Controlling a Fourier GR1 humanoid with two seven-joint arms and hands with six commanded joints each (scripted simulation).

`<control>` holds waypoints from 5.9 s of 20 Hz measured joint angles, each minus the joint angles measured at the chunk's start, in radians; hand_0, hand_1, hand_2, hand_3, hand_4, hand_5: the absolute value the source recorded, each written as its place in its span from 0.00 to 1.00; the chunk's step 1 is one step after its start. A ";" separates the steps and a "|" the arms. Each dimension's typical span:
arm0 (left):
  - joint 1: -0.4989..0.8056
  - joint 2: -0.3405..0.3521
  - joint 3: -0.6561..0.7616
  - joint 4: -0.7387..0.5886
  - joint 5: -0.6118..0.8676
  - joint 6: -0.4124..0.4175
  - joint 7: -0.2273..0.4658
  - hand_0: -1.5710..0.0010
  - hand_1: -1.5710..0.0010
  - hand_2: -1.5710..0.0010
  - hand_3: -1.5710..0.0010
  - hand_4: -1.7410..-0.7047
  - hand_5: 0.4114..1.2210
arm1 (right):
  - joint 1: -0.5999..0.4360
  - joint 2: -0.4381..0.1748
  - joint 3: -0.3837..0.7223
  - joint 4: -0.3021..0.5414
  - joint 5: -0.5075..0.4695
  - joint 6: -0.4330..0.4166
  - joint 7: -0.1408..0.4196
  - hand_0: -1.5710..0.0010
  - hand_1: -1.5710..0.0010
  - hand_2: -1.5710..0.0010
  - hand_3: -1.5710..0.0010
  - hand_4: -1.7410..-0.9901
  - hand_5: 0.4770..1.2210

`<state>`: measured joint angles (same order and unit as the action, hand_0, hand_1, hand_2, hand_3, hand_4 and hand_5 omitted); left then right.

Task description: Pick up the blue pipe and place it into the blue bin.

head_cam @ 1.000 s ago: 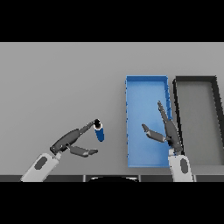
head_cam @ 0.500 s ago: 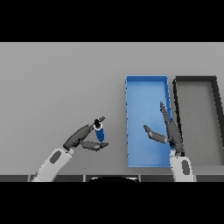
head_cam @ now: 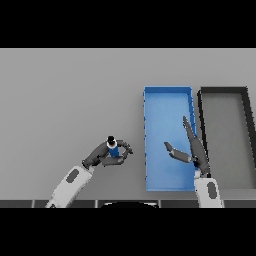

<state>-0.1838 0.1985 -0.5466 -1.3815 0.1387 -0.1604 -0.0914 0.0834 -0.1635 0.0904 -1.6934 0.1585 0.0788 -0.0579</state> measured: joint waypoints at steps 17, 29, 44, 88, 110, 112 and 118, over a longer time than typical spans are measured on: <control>0.005 -0.082 -0.036 -0.130 -0.083 0.045 -0.099 0.01 0.01 0.01 0.01 0.26 0.99 | -0.009 -0.007 0.007 0.011 0.036 -0.015 -0.002 1.00 1.00 1.00 1.00 0.80 0.11; -0.049 -0.108 -0.013 -0.212 -0.096 -0.021 0.041 0.00 0.00 0.00 0.00 0.26 1.00 | -0.024 -0.043 0.005 -0.007 0.049 -0.001 0.009 1.00 1.00 1.00 1.00 0.82 0.14; -0.009 -0.137 0.016 -0.216 -0.166 -0.073 0.032 0.00 0.00 0.00 0.00 0.26 1.00 | -0.174 -0.205 0.009 -0.265 -0.303 0.278 0.118 1.00 1.00 1.00 1.00 0.74 0.10; -0.020 -0.222 0.100 -0.203 -0.194 -0.185 0.007 0.08 0.13 0.15 0.33 0.11 1.00 | -0.571 0.037 0.320 -0.134 -0.478 0.487 0.452 0.01 0.01 0.01 0.02 0.33 0.97; -0.016 -0.182 0.093 -0.165 -0.240 -0.206 0.185 0.99 0.99 0.99 1.00 0.74 0.10 | -0.622 0.209 0.166 -0.165 -0.483 0.509 0.607 0.00 0.00 0.00 0.00 0.33 1.00; -0.022 -0.188 0.097 -0.171 -0.237 -0.197 0.204 1.00 1.00 1.00 1.00 0.74 0.09 | -0.694 0.206 0.126 -0.157 -0.573 0.443 0.662 0.00 0.00 0.00 0.00 0.33 1.00; -0.015 -0.169 0.097 -0.187 -0.234 -0.208 0.209 1.00 1.00 1.00 1.00 0.76 0.07 | -0.982 0.058 -0.001 -0.080 -0.788 0.226 0.640 0.00 0.00 0.00 0.00 0.32 1.00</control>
<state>-0.1992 0.0292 -0.4492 -1.5685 -0.0950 -0.3685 0.1172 -0.8988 -0.1058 0.0893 -1.7734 -0.6294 0.3046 0.5820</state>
